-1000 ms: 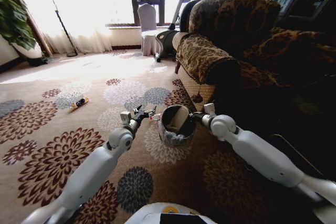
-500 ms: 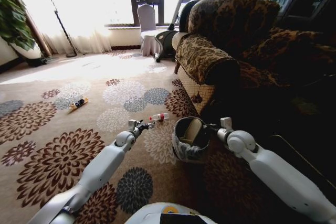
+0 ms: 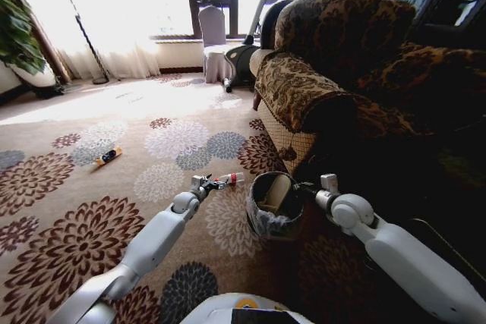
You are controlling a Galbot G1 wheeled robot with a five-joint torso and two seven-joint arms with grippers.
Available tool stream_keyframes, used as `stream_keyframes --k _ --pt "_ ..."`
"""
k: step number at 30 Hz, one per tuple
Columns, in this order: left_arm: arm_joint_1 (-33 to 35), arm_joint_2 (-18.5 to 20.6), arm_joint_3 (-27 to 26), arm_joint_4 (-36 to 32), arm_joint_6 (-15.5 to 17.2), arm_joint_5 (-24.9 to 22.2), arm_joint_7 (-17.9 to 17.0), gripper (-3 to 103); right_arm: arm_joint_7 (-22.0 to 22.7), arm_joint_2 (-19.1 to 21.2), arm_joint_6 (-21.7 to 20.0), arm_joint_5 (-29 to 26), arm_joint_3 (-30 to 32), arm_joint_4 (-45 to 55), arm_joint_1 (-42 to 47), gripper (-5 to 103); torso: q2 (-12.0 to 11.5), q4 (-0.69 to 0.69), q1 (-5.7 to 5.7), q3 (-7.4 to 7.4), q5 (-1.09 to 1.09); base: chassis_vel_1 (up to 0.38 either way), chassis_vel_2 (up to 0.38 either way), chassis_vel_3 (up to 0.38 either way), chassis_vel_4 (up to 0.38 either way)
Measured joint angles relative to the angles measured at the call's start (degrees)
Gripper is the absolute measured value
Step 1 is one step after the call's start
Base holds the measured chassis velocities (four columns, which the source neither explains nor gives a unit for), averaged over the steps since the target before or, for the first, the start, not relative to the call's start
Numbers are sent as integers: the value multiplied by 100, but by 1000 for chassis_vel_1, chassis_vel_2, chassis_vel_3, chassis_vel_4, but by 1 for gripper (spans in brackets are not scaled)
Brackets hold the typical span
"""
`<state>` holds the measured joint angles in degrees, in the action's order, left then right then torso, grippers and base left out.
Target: Pick up the trash from the ground and place it into the trash bin.
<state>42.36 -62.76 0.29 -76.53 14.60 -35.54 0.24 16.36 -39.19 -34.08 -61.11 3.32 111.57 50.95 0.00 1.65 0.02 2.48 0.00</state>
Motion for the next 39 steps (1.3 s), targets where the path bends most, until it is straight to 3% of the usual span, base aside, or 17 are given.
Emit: stream_keyframes --k 39 --pt "12 10 -8 -39 4 -16 -18 100 17 -8 0 -11 -28 -14 -32 2 0 -1 0 -1 0 -6 6 7 -7"
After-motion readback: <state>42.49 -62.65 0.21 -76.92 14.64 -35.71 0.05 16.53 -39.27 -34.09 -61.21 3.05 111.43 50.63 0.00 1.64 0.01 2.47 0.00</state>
